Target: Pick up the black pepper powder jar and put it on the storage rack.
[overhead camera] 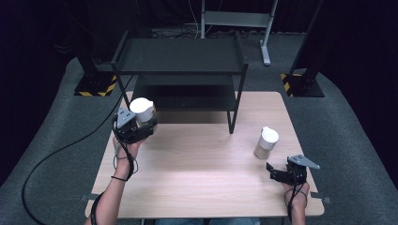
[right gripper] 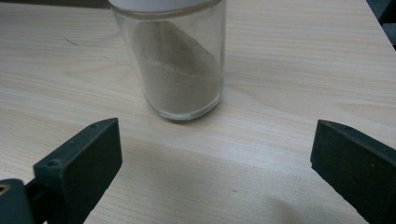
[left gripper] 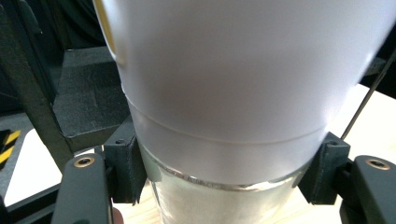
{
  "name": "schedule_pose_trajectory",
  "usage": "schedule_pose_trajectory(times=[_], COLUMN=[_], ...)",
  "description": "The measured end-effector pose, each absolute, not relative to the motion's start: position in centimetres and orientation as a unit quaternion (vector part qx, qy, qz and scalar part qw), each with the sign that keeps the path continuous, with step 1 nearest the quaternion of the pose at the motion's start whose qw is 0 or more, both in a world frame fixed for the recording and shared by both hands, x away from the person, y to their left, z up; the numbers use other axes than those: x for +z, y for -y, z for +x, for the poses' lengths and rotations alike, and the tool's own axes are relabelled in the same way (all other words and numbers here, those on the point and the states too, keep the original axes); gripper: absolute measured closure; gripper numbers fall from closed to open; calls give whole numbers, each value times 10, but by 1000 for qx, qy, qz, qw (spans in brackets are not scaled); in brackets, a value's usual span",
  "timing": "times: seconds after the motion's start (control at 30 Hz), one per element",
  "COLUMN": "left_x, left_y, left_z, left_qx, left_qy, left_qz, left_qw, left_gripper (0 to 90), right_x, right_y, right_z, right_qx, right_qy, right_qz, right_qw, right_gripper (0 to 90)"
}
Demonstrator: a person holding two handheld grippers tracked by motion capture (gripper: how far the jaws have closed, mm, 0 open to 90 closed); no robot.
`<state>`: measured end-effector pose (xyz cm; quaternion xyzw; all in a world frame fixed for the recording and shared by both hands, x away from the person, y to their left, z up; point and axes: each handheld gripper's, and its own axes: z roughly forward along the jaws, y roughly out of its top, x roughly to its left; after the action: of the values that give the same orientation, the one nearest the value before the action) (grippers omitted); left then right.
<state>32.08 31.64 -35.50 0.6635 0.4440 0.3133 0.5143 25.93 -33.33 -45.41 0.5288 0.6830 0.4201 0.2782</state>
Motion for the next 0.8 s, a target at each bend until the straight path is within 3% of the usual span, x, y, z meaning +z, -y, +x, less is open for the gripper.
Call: schedule_pose_trajectory(times=[0.8], left_x=[-328], left_y=[-322], left_z=[336], left_qx=[315], left_qy=[-442], left_qz=[662], left_qw=[516], left_gripper=[302], right_x=[-453], right_y=[332], right_z=[260], right_qx=[417], right_qy=[-682], right_qz=[532], right_qw=[278], right_gripper=[12])
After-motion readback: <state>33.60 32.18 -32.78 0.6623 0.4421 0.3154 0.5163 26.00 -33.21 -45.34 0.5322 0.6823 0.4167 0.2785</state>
